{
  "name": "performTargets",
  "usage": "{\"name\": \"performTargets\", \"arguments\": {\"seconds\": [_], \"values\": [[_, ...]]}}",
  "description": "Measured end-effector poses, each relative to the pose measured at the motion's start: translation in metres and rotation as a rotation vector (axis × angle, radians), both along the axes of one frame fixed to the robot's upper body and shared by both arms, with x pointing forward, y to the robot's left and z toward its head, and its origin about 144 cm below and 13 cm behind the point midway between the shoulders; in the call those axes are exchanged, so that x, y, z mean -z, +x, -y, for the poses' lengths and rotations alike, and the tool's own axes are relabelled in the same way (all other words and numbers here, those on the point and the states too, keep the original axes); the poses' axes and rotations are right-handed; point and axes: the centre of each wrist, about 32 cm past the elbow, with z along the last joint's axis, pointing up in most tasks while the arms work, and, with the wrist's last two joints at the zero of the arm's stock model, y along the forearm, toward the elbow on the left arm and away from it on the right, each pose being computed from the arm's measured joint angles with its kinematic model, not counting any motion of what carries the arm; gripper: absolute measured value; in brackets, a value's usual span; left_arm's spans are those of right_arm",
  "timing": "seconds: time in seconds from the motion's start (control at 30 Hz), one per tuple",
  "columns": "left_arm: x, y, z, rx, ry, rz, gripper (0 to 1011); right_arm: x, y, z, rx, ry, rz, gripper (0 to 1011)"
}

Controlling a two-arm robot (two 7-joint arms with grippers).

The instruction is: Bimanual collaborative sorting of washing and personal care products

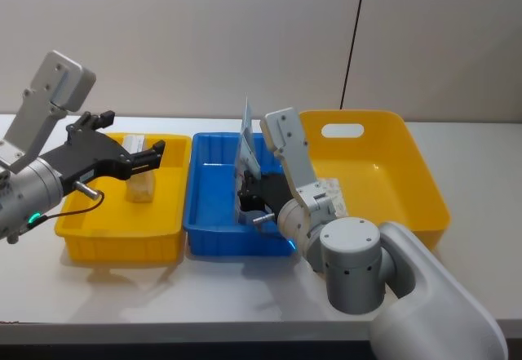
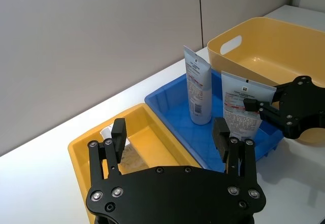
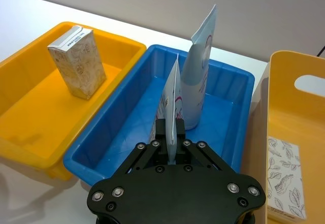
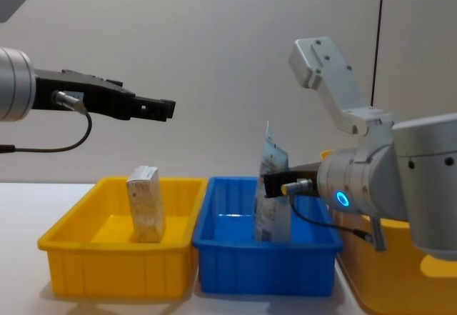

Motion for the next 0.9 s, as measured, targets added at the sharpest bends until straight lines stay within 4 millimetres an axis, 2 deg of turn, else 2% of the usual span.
{"name": "performTargets", "arguments": {"seconds": [0.47,0.67,0.9], "values": [[0.0,0.0,0.0,0.0,0.0,0.0,1001,-0.009,-0.004,0.003,-0.011,0.021,0.032,59],[0.0,0.0,0.0,0.0,0.0,0.0,1001,-0.022,-0.008,0.009,-0.028,0.047,0.069,59],[0.0,0.0,0.0,0.0,0.0,0.0,1002,-0.047,-0.014,0.02,-0.053,0.092,0.128,58]]}}
